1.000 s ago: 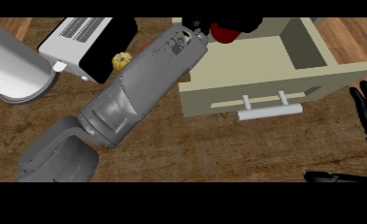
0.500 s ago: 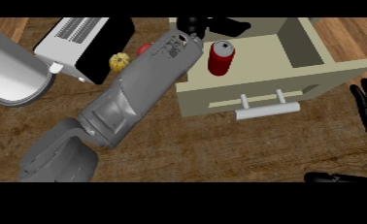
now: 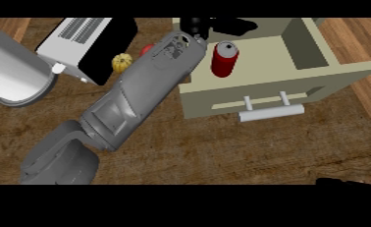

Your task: Pick up the can, place it into the drawer and close the drawer

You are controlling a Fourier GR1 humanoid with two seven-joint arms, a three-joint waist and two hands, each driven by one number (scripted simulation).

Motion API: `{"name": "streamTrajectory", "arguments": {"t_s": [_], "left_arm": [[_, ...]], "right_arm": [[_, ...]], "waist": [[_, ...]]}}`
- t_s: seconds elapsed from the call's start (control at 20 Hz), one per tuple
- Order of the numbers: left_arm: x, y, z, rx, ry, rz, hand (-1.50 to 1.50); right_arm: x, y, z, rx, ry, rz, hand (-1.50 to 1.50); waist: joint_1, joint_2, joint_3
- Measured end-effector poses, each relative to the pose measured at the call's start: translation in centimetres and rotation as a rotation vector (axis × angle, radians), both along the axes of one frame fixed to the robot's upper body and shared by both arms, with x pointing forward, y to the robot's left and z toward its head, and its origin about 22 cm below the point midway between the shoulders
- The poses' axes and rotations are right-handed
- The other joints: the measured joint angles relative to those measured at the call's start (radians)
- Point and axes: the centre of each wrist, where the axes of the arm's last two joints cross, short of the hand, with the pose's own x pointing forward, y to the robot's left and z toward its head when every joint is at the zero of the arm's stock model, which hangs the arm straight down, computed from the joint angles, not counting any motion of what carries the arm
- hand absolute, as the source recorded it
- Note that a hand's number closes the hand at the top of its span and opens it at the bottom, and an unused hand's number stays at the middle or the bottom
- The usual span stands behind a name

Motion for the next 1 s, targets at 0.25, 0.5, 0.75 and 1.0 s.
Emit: {"name": "streamTrajectory", "arguments": {"t_s": [0.25,0.5,0.75,1.0], "left_arm": [[-0.3,-0.5,0.6,-0.052,0.006,-0.013,-1.5],[-0.4,-0.8,1.2,-0.093,-0.015,-0.016,-1.5],[-0.5,-1.2,2.1,-0.108,-0.038,-0.017,-1.5],[-0.7,-1.4,2.1,-0.108,-0.035,-0.019,-1.5]], "right_arm": [[0.5,0.8,1.1,-0.14,-0.047,0.001,-1.5],[0.8,1.6,1.6,-0.283,-0.076,-0.01,-1.5],[1.6,2.6,1.6,-0.472,-0.082,-0.038,-1.5],[3.5,4.1,-0.1,-0.645,-0.057,-0.074,-1.5]], "waist": [[0.016,-0.002,-0.001],[0.037,-0.006,-0.001],[0.061,-0.011,-0.001],[0.095,-0.018,-0.002]]}}
